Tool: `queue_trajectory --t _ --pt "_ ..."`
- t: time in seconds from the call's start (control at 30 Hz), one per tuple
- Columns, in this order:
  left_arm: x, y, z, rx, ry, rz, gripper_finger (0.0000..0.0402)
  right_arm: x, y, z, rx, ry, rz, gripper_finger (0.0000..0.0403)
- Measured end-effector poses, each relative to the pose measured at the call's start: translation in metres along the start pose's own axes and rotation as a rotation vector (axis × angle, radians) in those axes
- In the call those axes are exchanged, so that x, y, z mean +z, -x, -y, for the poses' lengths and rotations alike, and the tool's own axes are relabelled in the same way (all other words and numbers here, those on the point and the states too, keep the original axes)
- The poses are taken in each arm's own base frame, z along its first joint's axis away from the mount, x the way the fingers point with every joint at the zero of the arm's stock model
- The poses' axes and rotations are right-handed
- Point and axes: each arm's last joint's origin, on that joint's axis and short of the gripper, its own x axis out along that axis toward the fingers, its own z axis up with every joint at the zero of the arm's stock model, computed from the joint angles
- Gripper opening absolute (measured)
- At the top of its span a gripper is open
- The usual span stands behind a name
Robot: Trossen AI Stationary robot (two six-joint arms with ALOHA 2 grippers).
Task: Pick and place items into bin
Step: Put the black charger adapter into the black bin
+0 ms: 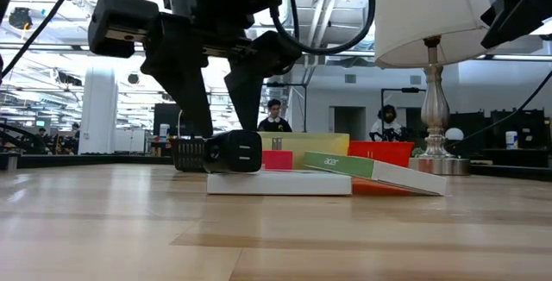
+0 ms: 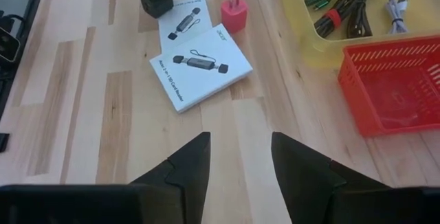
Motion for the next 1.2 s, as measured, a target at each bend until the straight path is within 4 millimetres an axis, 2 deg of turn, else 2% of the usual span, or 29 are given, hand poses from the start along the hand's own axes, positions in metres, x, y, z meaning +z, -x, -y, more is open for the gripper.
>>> queue_trajectory --t 1.2 --pt "-0.0017 -0.0042 -0.0047 -0.037 0.003 0.022 0.02 0.0 0.0 0.0001 -0.001 0.002 0.0 0.0153"
